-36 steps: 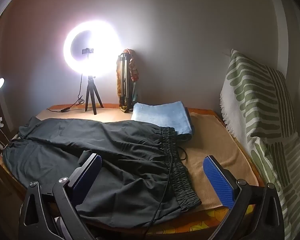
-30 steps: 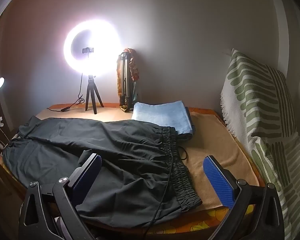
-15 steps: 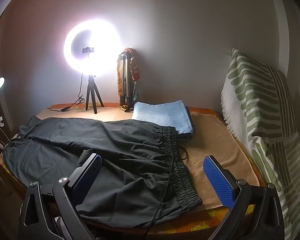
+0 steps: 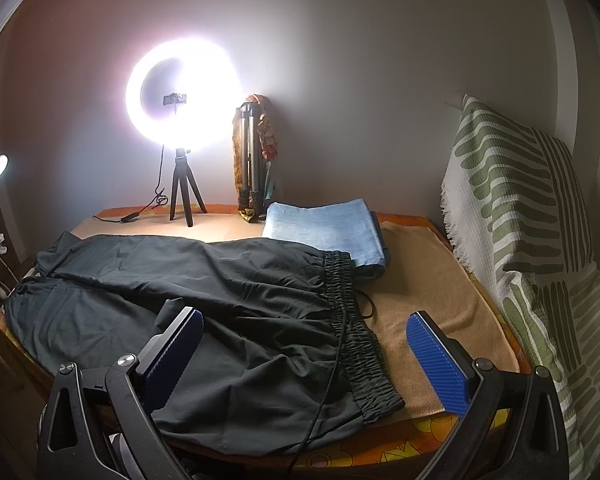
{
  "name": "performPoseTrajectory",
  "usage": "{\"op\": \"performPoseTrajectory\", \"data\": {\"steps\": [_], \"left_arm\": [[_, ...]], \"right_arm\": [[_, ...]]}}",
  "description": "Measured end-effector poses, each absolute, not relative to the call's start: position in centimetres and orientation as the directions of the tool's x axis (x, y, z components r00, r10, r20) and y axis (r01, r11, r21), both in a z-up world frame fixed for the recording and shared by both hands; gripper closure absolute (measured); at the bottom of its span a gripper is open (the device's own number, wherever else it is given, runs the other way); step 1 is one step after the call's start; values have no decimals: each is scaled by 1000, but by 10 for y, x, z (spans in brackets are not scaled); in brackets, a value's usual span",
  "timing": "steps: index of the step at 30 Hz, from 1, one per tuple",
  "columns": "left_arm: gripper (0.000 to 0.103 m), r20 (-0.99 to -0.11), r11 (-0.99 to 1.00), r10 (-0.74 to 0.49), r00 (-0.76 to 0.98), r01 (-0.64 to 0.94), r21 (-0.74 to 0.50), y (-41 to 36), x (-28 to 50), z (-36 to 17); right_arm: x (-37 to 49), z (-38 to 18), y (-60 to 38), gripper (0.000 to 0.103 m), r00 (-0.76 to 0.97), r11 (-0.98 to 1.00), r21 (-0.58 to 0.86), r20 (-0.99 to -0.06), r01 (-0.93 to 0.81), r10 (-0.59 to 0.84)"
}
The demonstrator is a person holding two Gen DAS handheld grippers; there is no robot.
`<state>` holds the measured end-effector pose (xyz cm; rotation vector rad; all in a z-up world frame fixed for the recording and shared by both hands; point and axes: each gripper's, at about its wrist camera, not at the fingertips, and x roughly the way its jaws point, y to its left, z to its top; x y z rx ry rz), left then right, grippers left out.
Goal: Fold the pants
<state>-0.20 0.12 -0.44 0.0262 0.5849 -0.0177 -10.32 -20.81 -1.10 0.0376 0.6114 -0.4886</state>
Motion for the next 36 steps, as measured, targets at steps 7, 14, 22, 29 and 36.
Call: {"op": "performPoseTrajectory", "data": {"steps": [7, 14, 22, 29, 36], "left_arm": [[0, -554, 999, -10, 833, 26, 20, 1, -1, -4], [0, -554, 999, -10, 832, 26, 21, 1, 1, -3], [0, -553, 1000, -11, 833, 25, 19, 0, 1, -3], [0, -552, 999, -9, 834, 24, 21, 0, 0, -3], [0, -553, 1000, -9, 833, 24, 20, 0, 0, -3]], "right_arm": [[-104, -12, -208, 0, 707, 885, -107, -562, 453, -430], [-104, -14, -208, 0, 705, 885, -104, -565, 454, -429], [-105, -13, -210, 0, 706, 885, -100, -565, 455, -426], [-105, -13, -210, 0, 706, 885, -100, -565, 455, -427], [-105, -13, -210, 0, 706, 885, -99, -565, 455, -426]]}}
